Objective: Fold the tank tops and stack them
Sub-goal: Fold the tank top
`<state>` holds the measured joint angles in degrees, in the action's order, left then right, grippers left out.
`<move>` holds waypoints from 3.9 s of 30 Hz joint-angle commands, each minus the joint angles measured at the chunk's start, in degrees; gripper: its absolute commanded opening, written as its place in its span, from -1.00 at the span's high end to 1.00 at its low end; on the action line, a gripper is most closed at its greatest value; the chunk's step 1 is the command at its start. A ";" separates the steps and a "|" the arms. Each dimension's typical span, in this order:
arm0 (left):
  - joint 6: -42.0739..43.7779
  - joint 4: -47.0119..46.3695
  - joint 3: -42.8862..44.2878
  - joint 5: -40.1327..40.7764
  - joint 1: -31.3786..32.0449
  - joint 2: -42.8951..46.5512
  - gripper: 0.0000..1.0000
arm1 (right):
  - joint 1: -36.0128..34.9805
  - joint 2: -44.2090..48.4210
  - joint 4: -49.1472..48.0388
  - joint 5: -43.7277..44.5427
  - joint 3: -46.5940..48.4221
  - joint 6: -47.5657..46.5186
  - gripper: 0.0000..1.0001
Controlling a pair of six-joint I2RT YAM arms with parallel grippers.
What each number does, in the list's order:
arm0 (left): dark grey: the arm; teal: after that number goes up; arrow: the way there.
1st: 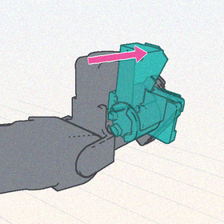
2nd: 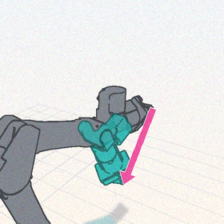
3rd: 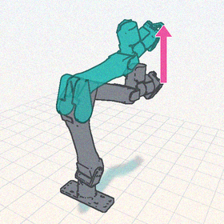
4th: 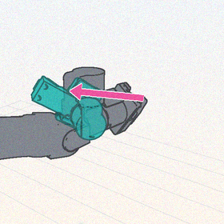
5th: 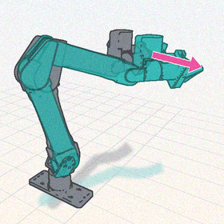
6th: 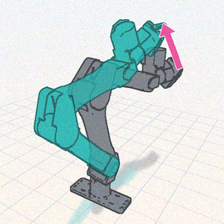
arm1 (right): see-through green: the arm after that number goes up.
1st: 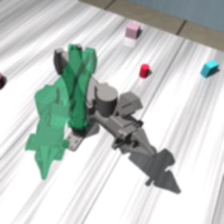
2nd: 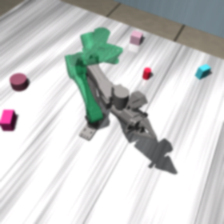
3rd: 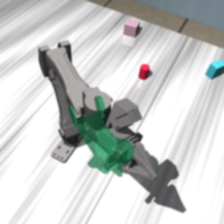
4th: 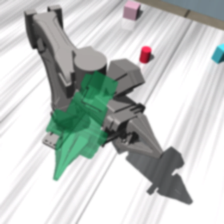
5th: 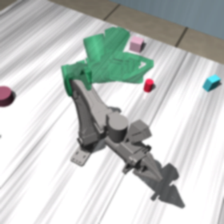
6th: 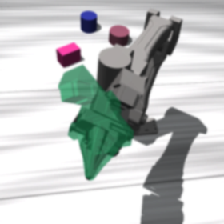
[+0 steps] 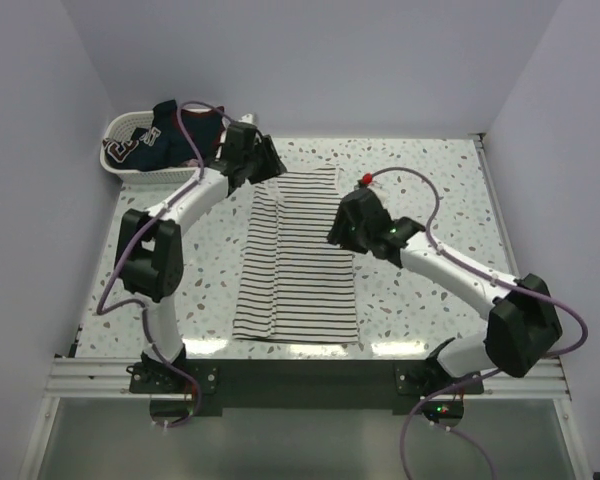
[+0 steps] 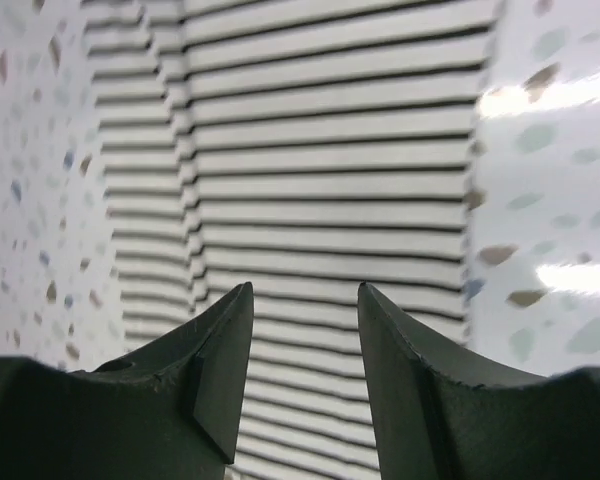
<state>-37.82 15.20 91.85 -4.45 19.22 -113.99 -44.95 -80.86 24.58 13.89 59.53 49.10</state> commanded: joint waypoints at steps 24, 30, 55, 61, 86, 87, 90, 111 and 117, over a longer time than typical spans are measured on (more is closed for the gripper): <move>-5.59 -5.44 -31.56 2.42 37.02 22.33 0.18 | 30.09 -34.63 -1.99 -13.11 26.43 -17.20 0.23; -6.91 -5.45 -30.42 3.65 41.15 19.52 0.20 | 30.18 -37.96 -0.76 -12.92 28.80 -19.39 0.26; -9.11 1.40 -22.69 11.03 53.98 9.67 0.23 | 30.53 -40.69 -3.22 -13.45 27.14 -18.95 0.85; -9.02 5.27 -19.35 14.47 56.36 6.60 0.28 | 30.62 -40.34 -3.49 -13.80 26.52 -18.78 0.91; -6.74 6.25 -16.79 15.97 58.03 5.35 1.00 | 32.20 -38.32 -3.84 -13.72 23.71 -18.52 1.00; -6.56 5.46 -17.23 14.74 58.03 6.06 1.00 | 32.64 -37.97 -3.66 -13.37 23.27 -18.34 1.00; -5.33 0.98 -19.87 11.58 58.03 9.05 1.00 | 33.61 -36.83 -2.52 -12.57 22.92 -17.90 1.00; -10.07 -14.32 -40.87 8.49 56.10 26.27 1.00 | 34.32 -28.21 2.93 -9.76 23.35 -17.29 1.00; -13.76 -15.38 -47.73 11.48 54.52 31.81 1.00 | 30.19 -30.41 4.25 -9.06 27.74 -16.15 1.00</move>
<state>-48.62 2.92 46.22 4.27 74.32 -85.76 -12.16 -112.07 28.51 4.84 82.78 31.73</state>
